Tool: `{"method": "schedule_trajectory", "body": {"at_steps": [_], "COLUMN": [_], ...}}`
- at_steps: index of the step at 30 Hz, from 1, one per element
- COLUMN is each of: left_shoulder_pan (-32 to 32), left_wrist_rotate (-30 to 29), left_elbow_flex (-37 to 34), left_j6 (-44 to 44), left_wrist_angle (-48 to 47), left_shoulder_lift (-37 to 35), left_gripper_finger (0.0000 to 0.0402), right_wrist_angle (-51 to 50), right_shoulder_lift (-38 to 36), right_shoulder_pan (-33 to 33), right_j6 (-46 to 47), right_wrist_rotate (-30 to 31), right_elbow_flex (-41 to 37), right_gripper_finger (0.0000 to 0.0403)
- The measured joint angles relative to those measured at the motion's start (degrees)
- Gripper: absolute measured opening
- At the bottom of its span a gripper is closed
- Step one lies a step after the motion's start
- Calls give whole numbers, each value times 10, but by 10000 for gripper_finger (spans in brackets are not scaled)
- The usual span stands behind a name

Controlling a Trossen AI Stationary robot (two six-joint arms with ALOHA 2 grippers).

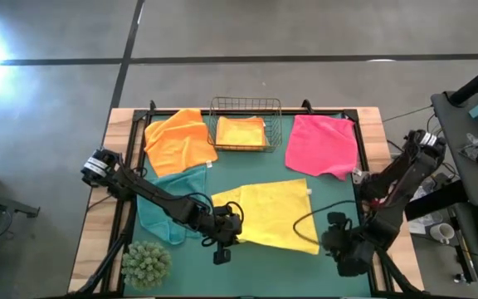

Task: Fold microfiber towels
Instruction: Fold the yellow microfiber cloth

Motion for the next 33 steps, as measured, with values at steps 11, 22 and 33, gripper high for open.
{"method": "schedule_trajectory", "body": {"at_steps": [11, 22, 33], "left_shoulder_pan": [0, 0, 0], "left_wrist_rotate": [0, 4, 11], "left_elbow_flex": [0, -1, -2], "left_j6": [-1, 0, 0], "left_wrist_angle": [0, 0, -1], "left_shoulder_lift": [0, 0, 0], "left_gripper_finger": [0, 0, 0], "right_wrist_angle": [30, 42, 54], "right_shoulder_lift": [76, 130, 149], "right_shoulder_pan": [0, -3, -5], "right_j6": [-90, -112, -116], "right_wrist_rotate": [1, 47, 47], "right_elbow_flex": [0, 0, 0], "right_gripper_finger": [183, 179, 144]}}
